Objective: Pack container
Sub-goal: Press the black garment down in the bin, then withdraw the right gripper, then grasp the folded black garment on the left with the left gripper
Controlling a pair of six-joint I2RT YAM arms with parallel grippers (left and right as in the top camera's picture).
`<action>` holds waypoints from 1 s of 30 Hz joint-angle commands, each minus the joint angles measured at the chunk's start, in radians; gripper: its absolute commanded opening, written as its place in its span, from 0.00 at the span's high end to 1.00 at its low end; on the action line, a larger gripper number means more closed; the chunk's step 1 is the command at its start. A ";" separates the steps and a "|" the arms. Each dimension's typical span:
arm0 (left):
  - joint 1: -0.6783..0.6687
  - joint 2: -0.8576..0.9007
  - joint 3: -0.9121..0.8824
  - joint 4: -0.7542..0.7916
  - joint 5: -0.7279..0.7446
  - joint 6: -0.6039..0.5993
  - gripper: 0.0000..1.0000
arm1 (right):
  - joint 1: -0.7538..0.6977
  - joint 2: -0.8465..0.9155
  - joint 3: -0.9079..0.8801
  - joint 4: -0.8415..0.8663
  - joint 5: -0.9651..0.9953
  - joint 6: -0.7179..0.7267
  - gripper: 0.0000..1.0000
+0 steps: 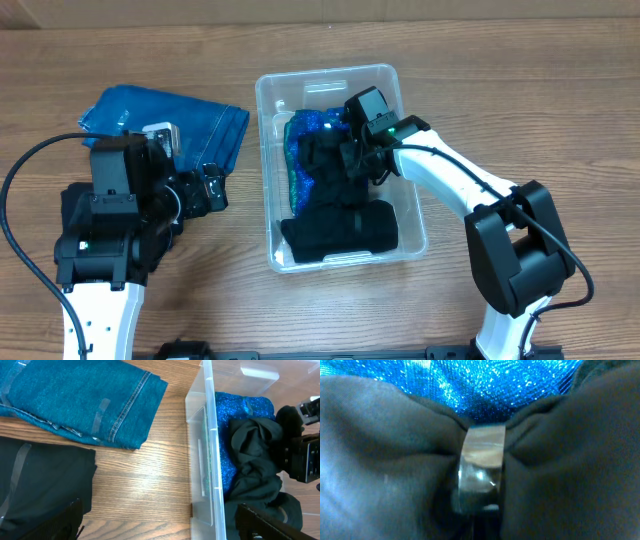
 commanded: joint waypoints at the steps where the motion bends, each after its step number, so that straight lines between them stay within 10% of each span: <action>1: 0.004 0.004 0.021 0.001 -0.007 0.016 0.00 | -0.002 0.008 0.032 -0.024 0.025 -0.014 0.85; 6: 0.004 0.004 0.021 0.005 -0.012 0.017 0.00 | -0.002 -0.174 0.239 -0.159 0.137 -0.014 0.54; 10: 0.005 0.004 0.021 -0.014 -0.033 0.013 0.00 | -0.020 -0.369 0.306 -0.189 0.137 -0.014 0.02; 22: 0.509 0.004 0.011 -0.282 0.008 -0.224 0.00 | -0.556 -0.497 0.302 -0.439 -0.005 0.080 0.00; 30: 0.839 0.021 -0.380 0.053 0.220 -0.099 0.00 | -0.603 -0.497 0.302 -0.438 -0.051 0.076 0.00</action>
